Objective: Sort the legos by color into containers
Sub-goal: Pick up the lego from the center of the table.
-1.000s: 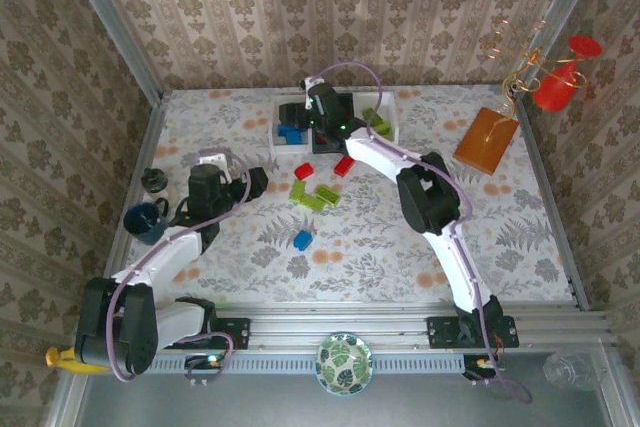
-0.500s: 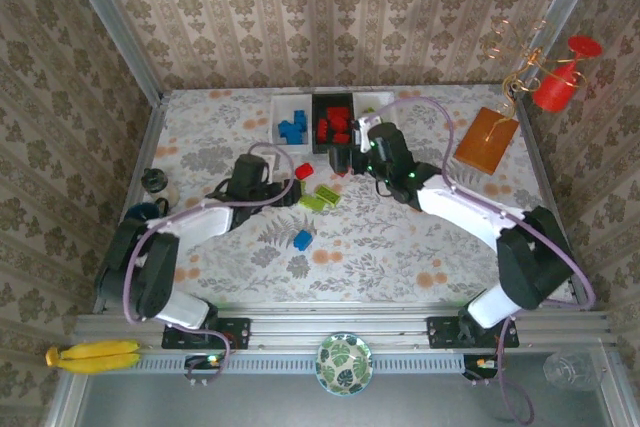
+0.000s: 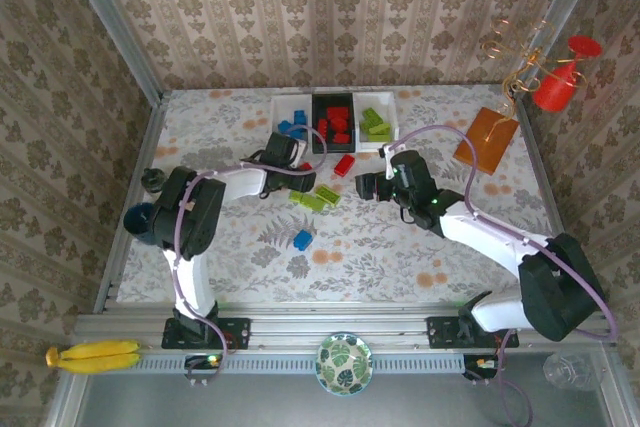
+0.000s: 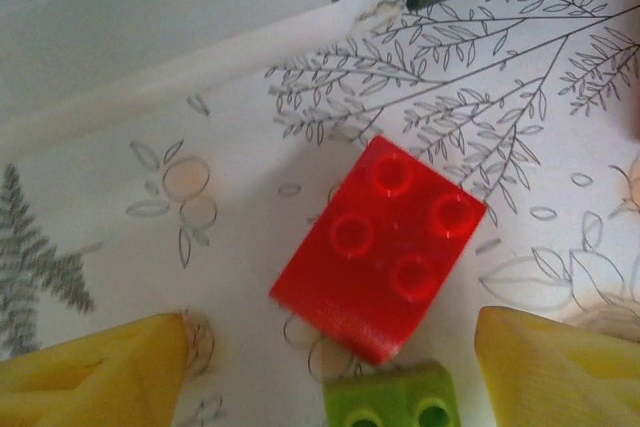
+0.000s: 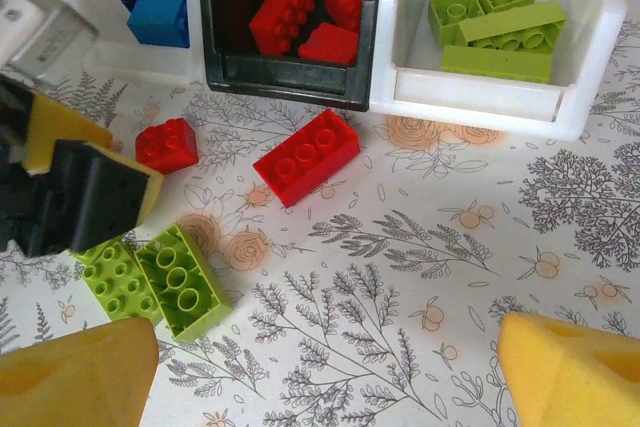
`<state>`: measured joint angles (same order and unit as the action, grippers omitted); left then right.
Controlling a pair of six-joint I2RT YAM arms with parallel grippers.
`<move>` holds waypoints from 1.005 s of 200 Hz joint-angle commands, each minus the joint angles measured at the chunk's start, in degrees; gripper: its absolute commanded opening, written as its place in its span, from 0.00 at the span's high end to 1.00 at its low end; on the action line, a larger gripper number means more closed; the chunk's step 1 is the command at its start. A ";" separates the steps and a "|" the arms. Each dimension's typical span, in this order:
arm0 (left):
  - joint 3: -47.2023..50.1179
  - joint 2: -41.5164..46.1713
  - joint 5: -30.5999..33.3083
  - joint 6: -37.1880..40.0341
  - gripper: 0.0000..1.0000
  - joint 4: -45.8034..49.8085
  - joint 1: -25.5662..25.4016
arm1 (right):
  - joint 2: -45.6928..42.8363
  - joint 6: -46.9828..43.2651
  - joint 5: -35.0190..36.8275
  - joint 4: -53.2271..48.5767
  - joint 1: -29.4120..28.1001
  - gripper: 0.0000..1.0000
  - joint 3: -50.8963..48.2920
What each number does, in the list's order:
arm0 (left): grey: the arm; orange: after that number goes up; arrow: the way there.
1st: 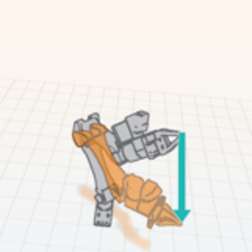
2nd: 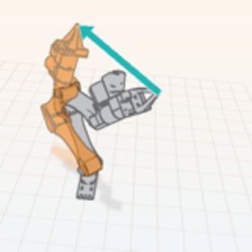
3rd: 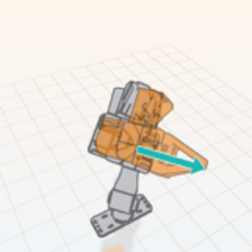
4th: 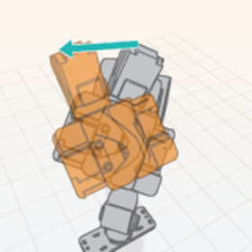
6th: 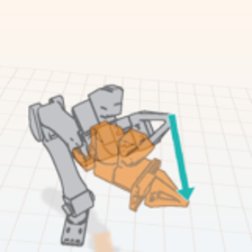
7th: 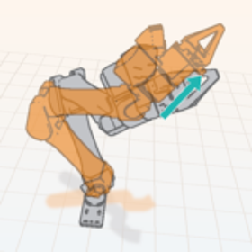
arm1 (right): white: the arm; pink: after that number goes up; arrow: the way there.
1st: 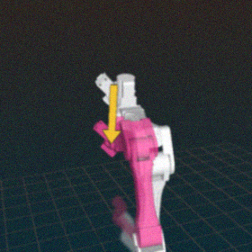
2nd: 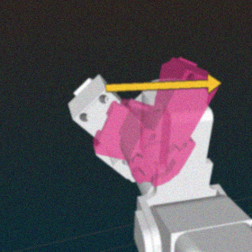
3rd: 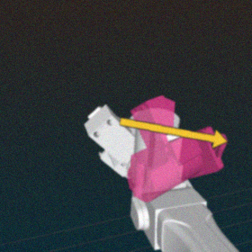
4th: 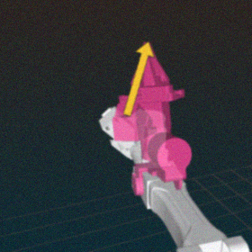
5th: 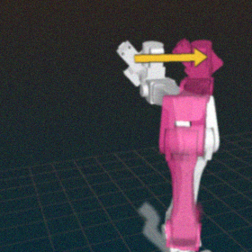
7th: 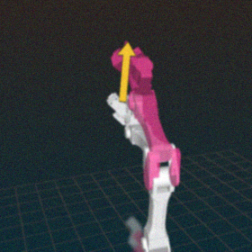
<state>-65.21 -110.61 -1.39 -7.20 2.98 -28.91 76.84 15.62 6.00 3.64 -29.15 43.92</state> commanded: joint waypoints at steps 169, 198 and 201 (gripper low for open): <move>-6.12 2.28 -7.28 0.95 0.71 -0.48 -2.82 | -4.87 1.80 0.94 2.68 1.99 0.10 -3.35; -9.41 2.43 -7.89 0.34 0.71 -3.75 -2.66 | -5.25 1.83 1.56 3.52 2.08 0.10 -4.17; -10.24 2.03 -7.85 0.47 0.71 -3.61 -2.65 | -5.21 1.88 1.56 3.63 2.08 0.10 -4.24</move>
<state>-71.48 -109.65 -7.38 -5.21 3.51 -31.53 72.95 16.69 6.02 5.82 -27.35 40.99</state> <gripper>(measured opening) 0.333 0.900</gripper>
